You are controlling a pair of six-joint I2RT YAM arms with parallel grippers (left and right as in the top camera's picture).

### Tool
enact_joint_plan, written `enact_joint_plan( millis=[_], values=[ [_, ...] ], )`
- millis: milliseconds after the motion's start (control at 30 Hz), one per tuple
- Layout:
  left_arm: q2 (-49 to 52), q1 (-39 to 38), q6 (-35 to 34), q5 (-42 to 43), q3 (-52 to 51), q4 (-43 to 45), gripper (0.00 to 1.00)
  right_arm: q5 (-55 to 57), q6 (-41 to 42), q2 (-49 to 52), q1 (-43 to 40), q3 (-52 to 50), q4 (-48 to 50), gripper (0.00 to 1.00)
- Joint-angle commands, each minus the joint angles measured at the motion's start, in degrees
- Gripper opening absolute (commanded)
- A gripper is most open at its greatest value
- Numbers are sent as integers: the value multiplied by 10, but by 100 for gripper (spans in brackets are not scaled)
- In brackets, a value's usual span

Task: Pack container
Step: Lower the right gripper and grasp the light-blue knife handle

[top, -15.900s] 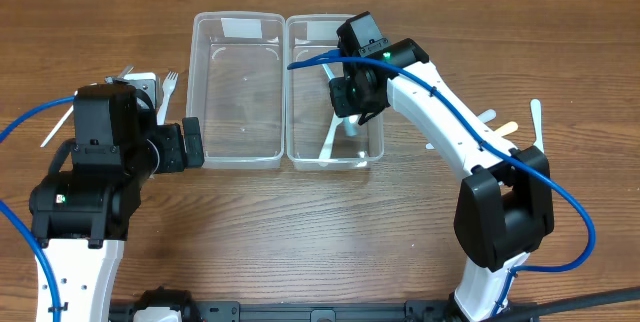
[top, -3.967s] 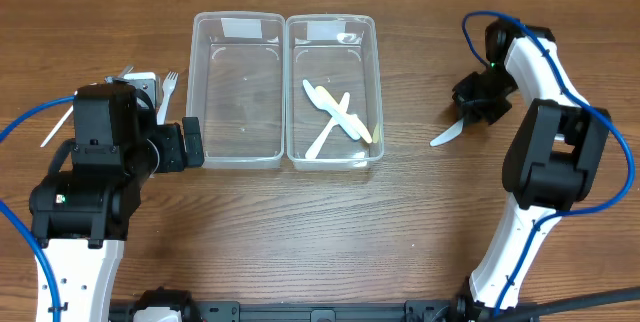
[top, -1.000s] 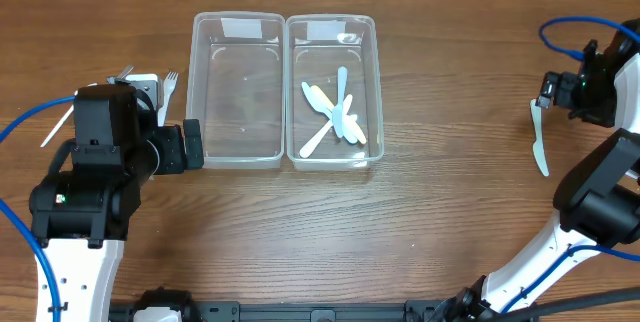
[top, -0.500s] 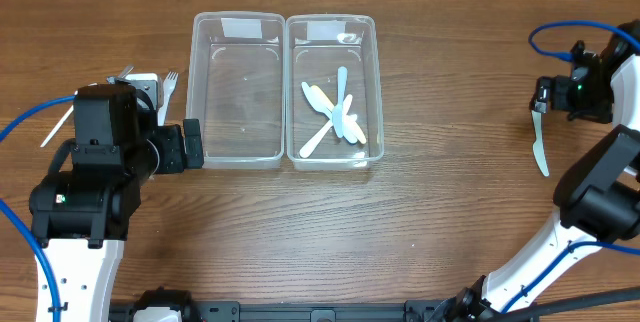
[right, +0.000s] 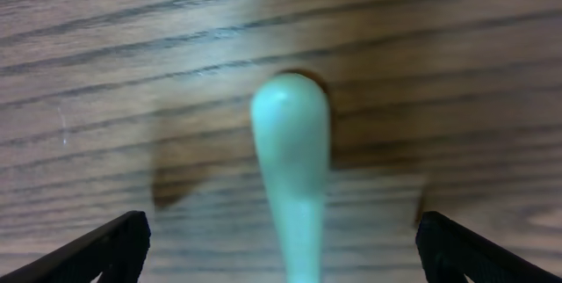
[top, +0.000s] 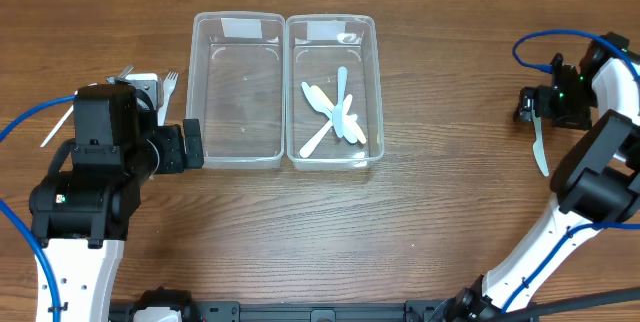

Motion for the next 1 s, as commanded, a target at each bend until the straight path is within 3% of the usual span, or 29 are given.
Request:
enact_joint_plan(
  millis=[0,467,700,967],
  values=[
    [2,6,13,-3,12,1,100,14,-4,17,15,0,7,98],
    [2,6,12,-3,12,0,100,24,-12,17,19,0,10,95],
    [2,6,13,-3,12,0,100,23,-17,18,19,0,17,74],
    [2,6,13,-3,12,0,100,23,-17,18,19,0,38,61]
  ],
)
